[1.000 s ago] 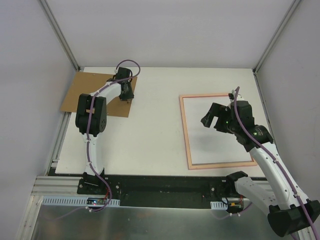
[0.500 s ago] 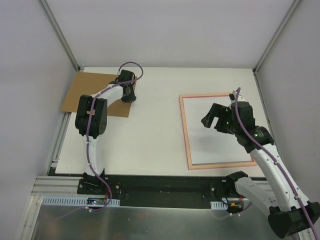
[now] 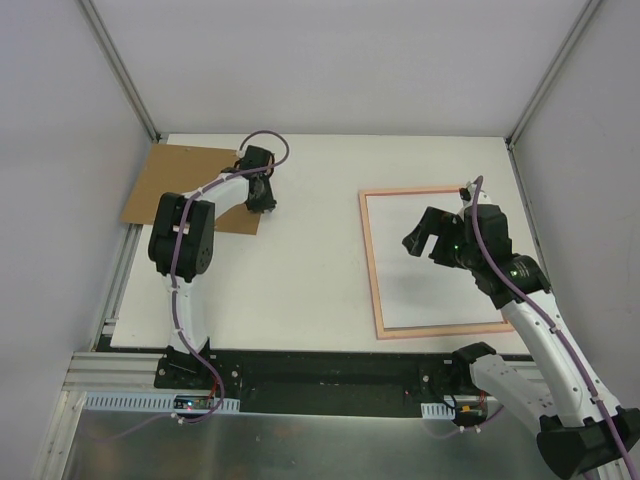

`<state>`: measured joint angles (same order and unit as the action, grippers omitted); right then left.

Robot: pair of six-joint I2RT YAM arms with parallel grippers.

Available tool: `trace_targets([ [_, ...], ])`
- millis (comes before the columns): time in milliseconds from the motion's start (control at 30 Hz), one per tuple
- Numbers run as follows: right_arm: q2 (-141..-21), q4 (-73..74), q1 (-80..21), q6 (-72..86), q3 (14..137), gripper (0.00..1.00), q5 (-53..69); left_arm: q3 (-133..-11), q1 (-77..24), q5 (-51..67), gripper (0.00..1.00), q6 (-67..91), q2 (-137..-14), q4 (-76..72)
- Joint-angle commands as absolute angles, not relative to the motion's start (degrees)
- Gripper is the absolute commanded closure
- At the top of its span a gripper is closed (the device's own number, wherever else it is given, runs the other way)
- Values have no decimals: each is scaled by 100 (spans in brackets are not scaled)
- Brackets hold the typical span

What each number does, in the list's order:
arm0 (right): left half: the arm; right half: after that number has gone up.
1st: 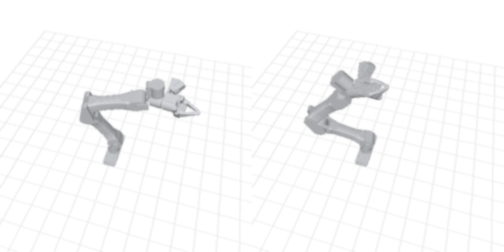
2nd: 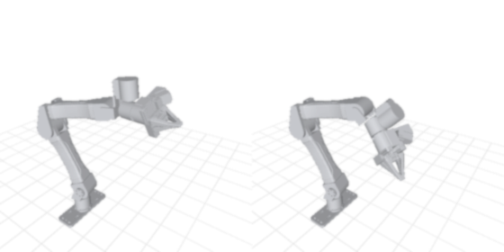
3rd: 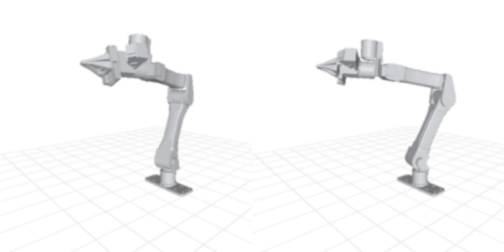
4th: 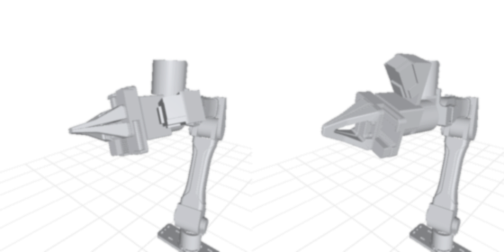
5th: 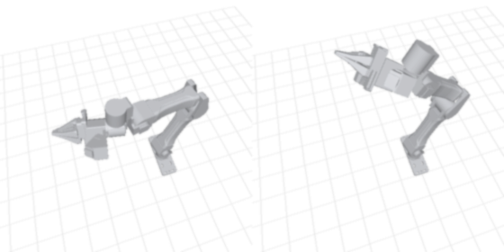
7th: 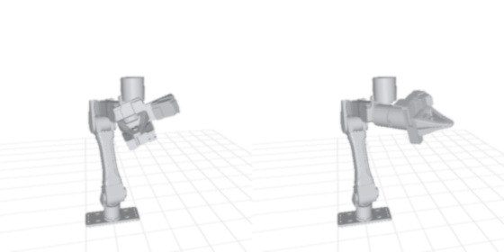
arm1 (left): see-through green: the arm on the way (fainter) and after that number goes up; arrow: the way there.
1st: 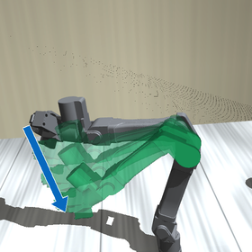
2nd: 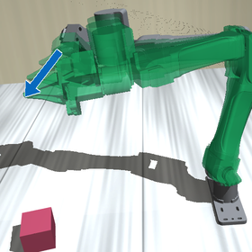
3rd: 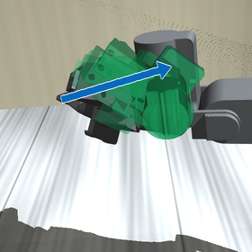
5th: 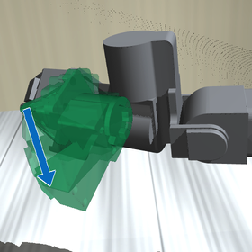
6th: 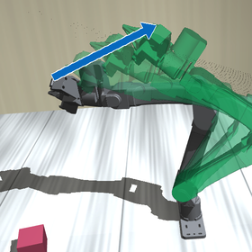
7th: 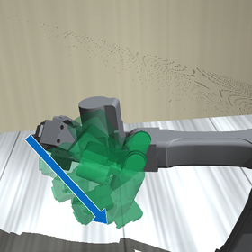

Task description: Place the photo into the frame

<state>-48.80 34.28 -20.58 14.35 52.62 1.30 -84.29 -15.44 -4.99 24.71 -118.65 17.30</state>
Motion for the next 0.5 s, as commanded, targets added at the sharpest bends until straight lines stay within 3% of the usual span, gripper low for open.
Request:
trace_targets([
  [0, -4755, 3375, -2092, 1450, 5282, 1, 61, -8095, -1591, -580, 75, 3232, -11655, 2417],
  [167, -4764, 3384, -2101, 1459, 5282, 1, 79, -8235, -1678, -614, 75, 3875, -11479, 2329],
  [467, -4799, 3375, -2101, 1415, 5273, 0, 79, -8253, -1784, -1897, 72, 5227, -11197, 2452],
])
